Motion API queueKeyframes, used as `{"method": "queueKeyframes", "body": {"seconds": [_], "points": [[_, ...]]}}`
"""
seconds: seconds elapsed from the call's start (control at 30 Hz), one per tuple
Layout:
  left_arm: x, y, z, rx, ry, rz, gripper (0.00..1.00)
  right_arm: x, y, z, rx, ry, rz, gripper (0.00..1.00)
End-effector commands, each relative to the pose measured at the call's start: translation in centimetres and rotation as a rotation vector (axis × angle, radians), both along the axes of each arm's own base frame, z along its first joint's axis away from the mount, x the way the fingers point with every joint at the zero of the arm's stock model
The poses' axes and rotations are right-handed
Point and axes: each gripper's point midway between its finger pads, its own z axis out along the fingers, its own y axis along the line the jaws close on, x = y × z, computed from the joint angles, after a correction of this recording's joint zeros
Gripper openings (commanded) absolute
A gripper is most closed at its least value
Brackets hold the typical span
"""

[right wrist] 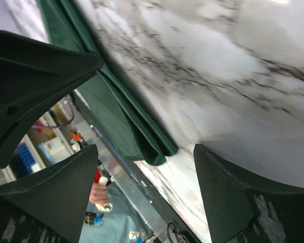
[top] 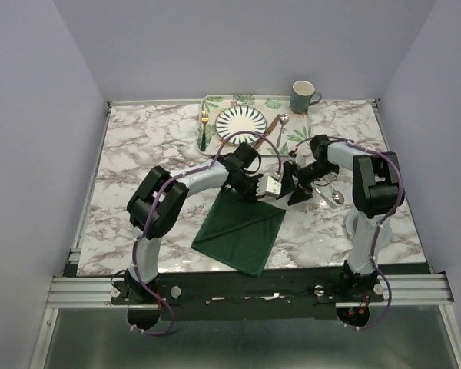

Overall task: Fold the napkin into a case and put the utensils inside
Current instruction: Turn over the upper triangle folded napkin at the center of the board.

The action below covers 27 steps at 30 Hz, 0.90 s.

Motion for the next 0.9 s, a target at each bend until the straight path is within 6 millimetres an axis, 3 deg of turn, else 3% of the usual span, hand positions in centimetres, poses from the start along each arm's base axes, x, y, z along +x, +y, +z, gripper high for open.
{"method": "queueKeyframes", "body": {"seconds": [0.0,0.2,0.33,0.57,0.77,0.83,0.87], "points": [[1.3,-0.9,2.9,-0.092,-0.107,0.018,0.00,-0.6,1.1,-2.0,0.019,0.004,0.067,0.87],[1.3,-0.6,3.5,-0.120,-0.120,0.028,0.00,-1.0,1.4,-3.0,0.028,0.039,0.090,0.89],[1.3,-0.4,3.6,-0.124,-0.126,0.030,0.00,-1.6,1.9,-2.7,0.065,0.061,0.109,0.85],[1.5,0.1,2.9,-0.101,-0.114,0.026,0.00,-2.3,2.2,-1.0,0.110,0.061,0.132,0.66],[1.4,0.2,2.6,-0.092,-0.101,0.017,0.00,-1.7,2.2,-0.5,0.106,0.038,0.126,0.50],[1.4,0.3,2.6,-0.086,-0.095,0.027,0.07,-1.5,2.2,-0.5,0.098,0.031,0.129,0.44],[1.5,0.2,2.7,-0.086,-0.091,0.034,0.13,-1.5,2.3,-0.6,0.094,0.026,0.133,0.35]]}}
